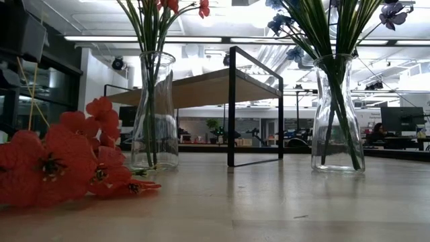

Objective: Pick and place flowers into a vace then onto a shelf
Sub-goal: Put the red flowers into the left transparent vase

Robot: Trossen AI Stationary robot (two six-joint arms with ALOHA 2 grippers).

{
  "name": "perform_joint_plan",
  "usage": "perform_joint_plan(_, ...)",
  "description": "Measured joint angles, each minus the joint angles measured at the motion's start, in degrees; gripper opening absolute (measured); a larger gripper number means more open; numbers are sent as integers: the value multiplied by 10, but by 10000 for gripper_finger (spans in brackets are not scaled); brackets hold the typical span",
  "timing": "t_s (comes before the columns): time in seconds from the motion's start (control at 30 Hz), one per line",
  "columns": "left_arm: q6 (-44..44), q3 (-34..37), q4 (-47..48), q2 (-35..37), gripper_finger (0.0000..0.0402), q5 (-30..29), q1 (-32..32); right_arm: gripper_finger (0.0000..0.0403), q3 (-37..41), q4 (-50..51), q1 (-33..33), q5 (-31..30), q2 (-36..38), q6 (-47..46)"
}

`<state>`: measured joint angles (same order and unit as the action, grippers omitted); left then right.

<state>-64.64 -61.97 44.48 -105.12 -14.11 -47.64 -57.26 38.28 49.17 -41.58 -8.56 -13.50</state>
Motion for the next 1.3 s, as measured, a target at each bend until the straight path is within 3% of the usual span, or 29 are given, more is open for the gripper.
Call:
perform_joint_plan(0.73, -1, -29, 20, -3, 278, -30, 0, 130, 0, 1, 0, 0, 0, 11)
perform_joint_plan(0.9, -4, -29, 19, -3, 218, -15, 1, 129, 0, 1, 0, 0, 0, 11)
perform_joint_plan(1.23, -54, -30, 0, -2, 41, 41, 1, 129, 0, 1, 0, 4, 0, 7)
perform_joint_plan(1.3, -67, -30, -15, -1, 37, 60, 1, 130, 0, 1, 0, 4, 0, 6)
